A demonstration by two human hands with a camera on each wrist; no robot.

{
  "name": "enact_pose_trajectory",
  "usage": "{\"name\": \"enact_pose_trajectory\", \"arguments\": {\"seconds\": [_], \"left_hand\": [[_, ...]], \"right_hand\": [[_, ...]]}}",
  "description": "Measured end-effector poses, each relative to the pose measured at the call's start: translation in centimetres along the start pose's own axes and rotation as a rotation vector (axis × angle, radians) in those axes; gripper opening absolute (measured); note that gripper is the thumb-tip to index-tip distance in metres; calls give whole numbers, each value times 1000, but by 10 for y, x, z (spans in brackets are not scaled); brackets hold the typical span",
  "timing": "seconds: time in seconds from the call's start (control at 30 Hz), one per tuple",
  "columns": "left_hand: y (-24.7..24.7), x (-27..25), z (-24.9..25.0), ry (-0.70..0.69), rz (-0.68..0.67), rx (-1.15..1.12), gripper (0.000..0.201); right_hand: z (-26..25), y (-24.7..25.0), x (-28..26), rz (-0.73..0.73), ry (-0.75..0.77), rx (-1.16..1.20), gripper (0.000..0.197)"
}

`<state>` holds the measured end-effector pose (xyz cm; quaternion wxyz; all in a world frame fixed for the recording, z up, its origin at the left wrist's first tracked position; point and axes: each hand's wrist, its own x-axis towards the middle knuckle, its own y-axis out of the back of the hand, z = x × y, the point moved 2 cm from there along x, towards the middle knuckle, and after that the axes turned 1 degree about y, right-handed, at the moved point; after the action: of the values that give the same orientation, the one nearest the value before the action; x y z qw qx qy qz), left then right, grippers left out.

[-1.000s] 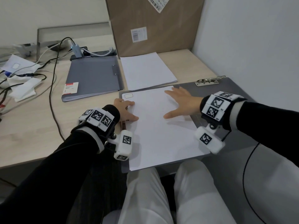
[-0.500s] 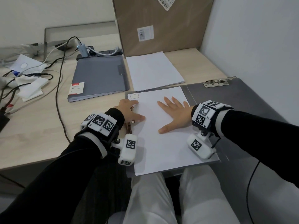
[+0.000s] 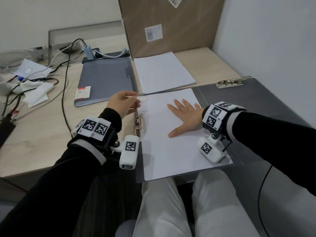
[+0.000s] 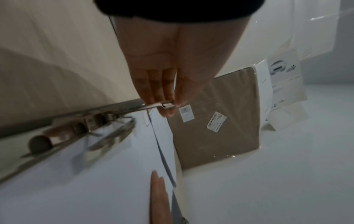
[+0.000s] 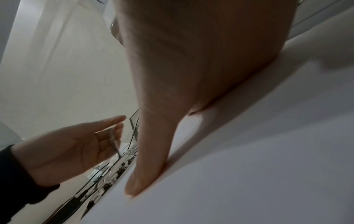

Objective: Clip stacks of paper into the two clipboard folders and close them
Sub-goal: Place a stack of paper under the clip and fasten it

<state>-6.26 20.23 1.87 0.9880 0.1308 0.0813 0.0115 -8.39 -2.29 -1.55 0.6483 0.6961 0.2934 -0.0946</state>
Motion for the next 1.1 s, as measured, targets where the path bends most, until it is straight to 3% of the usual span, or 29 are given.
{"name": "enact_pose_trajectory", "arguments": {"seconds": [0.13,0.23,0.3,0.37,0.5,0.67,0.77,0.9,1.1], "left_hand": [[6,-11,0,19,-208,112,11],[12,-13,-12,-3,-274,323,13],[15,-13,-19,26,-307,324,18],[17,-14,-24,75,-353,272,31],[22,-17,-29,88,-465,315,78],[25,-21,-33,73,-576,356,109],[21,-26,-34,59,-577,435,125],[13,-28,-36,28,-486,648,95],[6,-36,-37,-77,-381,819,98]], "right_hand": [[0,-1,1,8,-3,3,121],[0,0,0,13,-2,3,121],[-1,-1,0,14,-3,7,121],[-1,-1,0,18,-7,7,120],[-1,0,-1,20,-14,9,120],[-1,-1,0,24,-14,7,120],[-1,-1,0,19,-15,4,120],[-1,0,0,6,-12,6,119],[0,-2,1,12,-8,-3,119]]}}
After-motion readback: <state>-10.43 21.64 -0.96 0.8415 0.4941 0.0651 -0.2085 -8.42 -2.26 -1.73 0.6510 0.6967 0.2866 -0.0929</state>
